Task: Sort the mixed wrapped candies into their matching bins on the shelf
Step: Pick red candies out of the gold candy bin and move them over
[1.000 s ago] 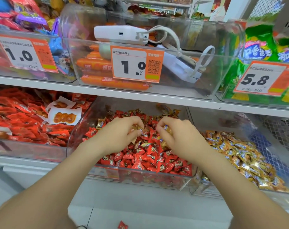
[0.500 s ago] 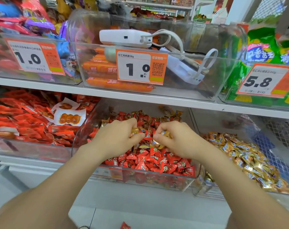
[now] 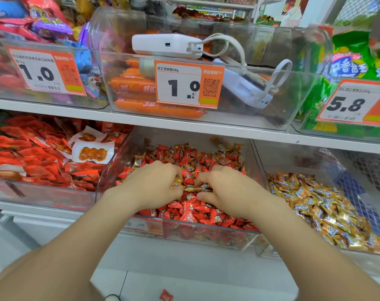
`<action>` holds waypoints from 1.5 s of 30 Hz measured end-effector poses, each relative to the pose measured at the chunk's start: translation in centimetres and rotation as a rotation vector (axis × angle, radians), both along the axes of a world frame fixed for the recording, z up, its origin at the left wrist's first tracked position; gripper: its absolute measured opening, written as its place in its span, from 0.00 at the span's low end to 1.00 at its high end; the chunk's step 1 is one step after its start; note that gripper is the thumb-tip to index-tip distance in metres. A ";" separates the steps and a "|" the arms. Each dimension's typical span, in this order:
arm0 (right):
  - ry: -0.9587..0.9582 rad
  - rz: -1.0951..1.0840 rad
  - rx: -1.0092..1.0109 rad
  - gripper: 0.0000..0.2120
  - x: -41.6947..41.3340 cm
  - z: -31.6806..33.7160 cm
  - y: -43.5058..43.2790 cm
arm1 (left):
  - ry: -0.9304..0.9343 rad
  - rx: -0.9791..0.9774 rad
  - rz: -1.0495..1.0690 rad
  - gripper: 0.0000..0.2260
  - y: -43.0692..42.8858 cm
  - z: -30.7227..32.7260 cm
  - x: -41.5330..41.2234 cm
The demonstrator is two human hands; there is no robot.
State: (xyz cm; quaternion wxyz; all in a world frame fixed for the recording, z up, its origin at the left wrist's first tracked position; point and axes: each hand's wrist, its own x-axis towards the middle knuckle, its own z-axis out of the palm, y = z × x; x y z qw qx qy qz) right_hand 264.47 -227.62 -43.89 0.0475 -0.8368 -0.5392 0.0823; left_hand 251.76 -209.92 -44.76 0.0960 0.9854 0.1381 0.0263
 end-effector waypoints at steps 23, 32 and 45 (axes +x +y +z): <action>0.284 -0.200 0.284 0.08 0.4 2.4 0.6 | -0.174 -0.696 -0.002 0.06 2.7 2.8 -2.6; 0.052 -0.067 0.064 0.09 -0.5 1.2 2.0 | -0.112 -0.678 -0.001 0.09 3.2 2.5 -3.0; 0.397 -0.148 0.344 0.21 -0.2 2.5 1.8 | -0.272 -0.599 -0.038 0.07 2.0 2.6 -3.0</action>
